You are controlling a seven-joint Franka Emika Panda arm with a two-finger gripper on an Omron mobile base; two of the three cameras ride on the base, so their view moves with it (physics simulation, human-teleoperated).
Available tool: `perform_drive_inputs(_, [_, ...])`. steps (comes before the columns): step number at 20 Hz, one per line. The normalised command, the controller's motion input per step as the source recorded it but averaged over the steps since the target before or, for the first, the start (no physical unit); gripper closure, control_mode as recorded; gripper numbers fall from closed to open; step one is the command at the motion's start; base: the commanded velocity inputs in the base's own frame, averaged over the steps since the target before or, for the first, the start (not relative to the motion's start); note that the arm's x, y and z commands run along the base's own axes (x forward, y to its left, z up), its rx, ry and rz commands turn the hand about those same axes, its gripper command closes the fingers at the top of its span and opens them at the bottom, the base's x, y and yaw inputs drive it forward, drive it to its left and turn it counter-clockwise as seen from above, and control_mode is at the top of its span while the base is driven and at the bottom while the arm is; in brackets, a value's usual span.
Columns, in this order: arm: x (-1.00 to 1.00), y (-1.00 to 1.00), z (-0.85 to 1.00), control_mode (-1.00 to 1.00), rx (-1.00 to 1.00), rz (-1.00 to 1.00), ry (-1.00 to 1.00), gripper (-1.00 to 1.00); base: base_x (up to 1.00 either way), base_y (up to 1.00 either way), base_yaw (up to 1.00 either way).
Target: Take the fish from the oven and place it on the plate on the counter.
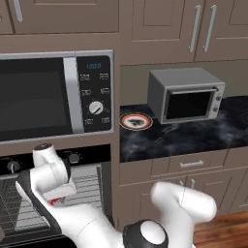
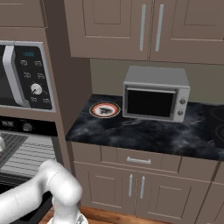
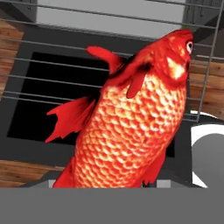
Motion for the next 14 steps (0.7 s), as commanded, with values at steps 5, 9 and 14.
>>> perform_drive_inputs(5, [-0.02, -1.00, 1.00, -1.00, 0.12, 0.07, -0.13, 1.00, 0.00, 0.00, 0.00])
perform_drive_inputs(9, [0.00, -1.00, 1.00, -1.00, 0.07, 0.07, -0.10, 1.00, 0.00, 0.00, 0.00])
perform_drive_inputs(14, [-0.05, -1.00, 0.61, -1.00, 0.03, 0.10, -0.11, 1.00, 0.00, 0.00, 0.00])
